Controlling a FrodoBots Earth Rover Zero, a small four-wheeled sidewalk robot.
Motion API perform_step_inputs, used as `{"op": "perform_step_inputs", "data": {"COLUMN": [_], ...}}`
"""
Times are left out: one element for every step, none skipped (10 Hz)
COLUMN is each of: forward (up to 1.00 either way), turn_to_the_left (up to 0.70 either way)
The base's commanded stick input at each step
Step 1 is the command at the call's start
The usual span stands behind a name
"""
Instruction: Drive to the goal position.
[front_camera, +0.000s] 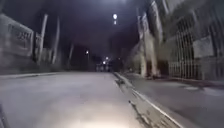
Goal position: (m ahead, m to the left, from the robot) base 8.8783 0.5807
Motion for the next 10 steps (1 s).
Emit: {"op": "perform_step_inputs", "data": {"forward": [0.70,0.70,0.70,0.70,0.70,0.70,0.70,0.70,0.70,0.70], "turn_to_the_left": [0.00,0.00,0.00,0.00,0.00,0.00,0.00,0.00,0.00,0.00]}}
